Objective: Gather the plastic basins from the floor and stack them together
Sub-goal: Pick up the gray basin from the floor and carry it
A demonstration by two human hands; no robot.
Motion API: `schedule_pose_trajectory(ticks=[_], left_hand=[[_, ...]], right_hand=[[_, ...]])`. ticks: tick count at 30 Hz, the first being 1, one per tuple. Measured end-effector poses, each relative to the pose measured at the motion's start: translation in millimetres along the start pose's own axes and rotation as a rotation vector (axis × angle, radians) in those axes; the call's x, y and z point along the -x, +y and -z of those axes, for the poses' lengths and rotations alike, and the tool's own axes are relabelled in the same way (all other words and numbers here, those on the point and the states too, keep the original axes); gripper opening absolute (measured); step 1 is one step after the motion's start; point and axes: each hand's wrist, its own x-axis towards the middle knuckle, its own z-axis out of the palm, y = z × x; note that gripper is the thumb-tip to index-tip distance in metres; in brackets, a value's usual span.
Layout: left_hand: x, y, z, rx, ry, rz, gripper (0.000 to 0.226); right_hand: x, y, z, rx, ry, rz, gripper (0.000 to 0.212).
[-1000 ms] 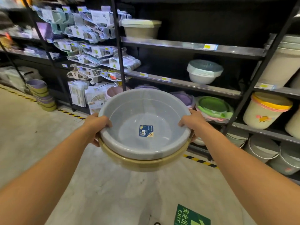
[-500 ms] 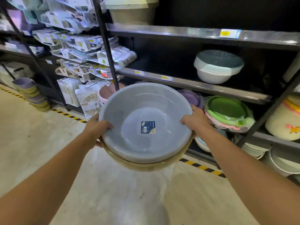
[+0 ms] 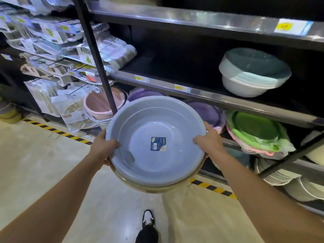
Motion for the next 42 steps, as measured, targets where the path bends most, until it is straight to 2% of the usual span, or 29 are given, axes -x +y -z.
schedule_pose_trajectory(ticks=[4, 10, 16, 25, 31, 38, 42], left_hand=[[-81.6, -20.4, -10.2, -0.021, -0.029, -0.009, 0.074], [-176.4, -80.9, -24.4, -0.098, -0.024, 0.030, 0.064], [-255.7, -169.8, -56.5, -0.163, 0.006, 0.089, 0.073], [-388.6, -311.4, -144.7, -0.153, -0.029, 0.090, 0.074], [-461.3, -357.4, -214.5, -0.151, -0.072, 0.049, 0.070], [-523.2, -361.8, -312.4, -0.093, -0.163, -0.012, 0.066], [-561.1, -351.1, -363.7, -0.097, -0.232, -0.036, 0.054]], right_hand=[[-48.6, 12.2, -49.2, 0.004, 0.020, -0.061, 0.076], [-102.7, 63.3, -131.0, 0.022, -0.012, -0.122, 0.080], [-154.2, 155.0, -214.9, 0.007, 0.018, -0.245, 0.087], [-251.3, 312.1, -315.1, 0.062, 0.035, -0.219, 0.081], [-312.8, 385.4, -336.6, 0.042, 0.060, -0.213, 0.080], [-386.1, 454.6, -321.3, -0.033, 0.202, -0.239, 0.077], [-429.7, 480.1, -302.9, -0.108, 0.267, -0.349, 0.066]])
